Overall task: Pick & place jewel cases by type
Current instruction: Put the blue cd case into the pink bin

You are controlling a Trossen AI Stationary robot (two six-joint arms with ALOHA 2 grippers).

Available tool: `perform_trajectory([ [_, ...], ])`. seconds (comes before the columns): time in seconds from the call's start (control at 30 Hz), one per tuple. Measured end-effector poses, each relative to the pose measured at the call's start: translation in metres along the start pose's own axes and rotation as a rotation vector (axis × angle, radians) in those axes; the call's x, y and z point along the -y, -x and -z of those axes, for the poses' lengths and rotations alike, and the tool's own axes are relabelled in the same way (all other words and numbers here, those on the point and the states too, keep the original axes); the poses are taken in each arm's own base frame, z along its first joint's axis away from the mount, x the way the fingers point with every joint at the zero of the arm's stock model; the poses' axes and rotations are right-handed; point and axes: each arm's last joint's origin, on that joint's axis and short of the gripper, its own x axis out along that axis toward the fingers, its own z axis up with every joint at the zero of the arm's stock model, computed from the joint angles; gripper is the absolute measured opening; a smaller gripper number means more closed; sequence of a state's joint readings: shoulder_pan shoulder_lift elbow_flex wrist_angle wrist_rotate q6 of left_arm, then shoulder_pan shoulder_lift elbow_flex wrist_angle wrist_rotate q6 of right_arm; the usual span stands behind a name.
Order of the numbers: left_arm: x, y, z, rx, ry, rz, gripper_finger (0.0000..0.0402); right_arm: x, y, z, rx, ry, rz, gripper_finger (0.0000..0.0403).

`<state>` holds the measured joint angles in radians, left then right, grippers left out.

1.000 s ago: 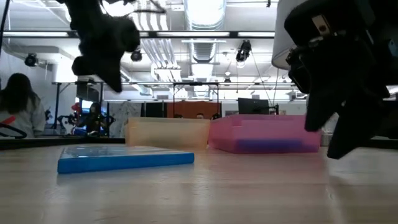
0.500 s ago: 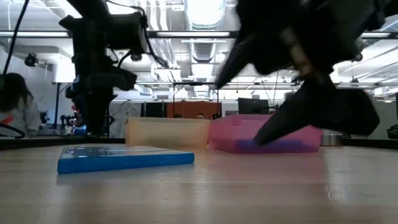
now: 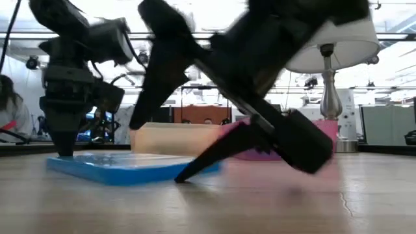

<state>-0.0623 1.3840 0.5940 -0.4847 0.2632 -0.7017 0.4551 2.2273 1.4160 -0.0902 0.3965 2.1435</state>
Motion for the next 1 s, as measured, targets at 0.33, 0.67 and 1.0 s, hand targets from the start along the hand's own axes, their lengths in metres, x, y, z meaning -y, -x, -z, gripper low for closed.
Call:
perform_trajectory([
  [0.33, 0.042, 0.000, 0.020, -0.009, -0.145, 0.336, 0.0133, -0.015, -0.011, -0.002, 0.102, -0.041, 0.153, 0.0274],
  [0.67, 0.092, 0.022, 0.034, 0.127, -0.253, 0.720, 0.0133, -0.020, -0.011, -0.001, 0.136, 0.014, 0.100, 0.0254],
  [1.0, 0.044, 0.020, 0.050, 0.208, -0.091, 0.110, 0.0133, -0.015, -0.008, 0.005, 0.125, 0.013, 0.113, 0.0249],
])
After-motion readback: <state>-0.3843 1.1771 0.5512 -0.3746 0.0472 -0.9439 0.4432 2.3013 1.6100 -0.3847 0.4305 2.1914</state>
